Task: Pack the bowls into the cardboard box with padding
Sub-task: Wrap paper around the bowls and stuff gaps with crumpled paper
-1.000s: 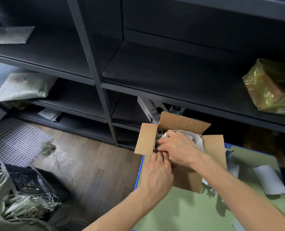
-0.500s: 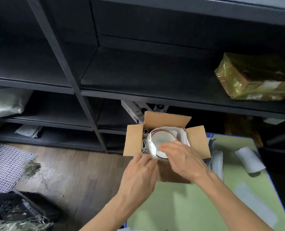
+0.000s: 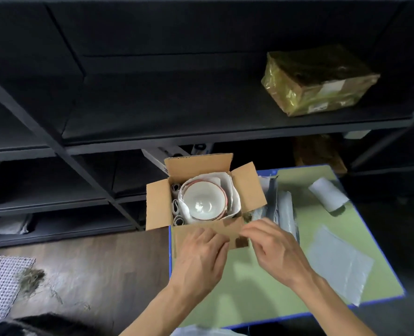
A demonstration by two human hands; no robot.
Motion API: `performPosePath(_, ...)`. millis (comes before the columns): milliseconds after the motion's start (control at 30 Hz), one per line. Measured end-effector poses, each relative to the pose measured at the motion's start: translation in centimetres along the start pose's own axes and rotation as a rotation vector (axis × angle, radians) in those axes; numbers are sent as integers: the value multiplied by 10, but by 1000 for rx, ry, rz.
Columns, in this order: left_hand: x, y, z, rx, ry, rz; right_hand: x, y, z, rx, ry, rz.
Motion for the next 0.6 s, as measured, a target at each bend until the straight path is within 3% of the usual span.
performPosePath(300,-73,21,-66,-30,-65,180,9,-56,-98,-262,-16,127)
performPosePath(600,-148,48,-100,10,20,355,21,-121,-196,-538,4,241)
Point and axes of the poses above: each hand's wrist, its own y-axis towards the middle knuckle, its own x-axis out of the back of the hand, z = x × y, the point moved 7 cm from there along y, towards the middle knuckle, and after that the axes turned 3 degrees about x, right-handed, at the moved point
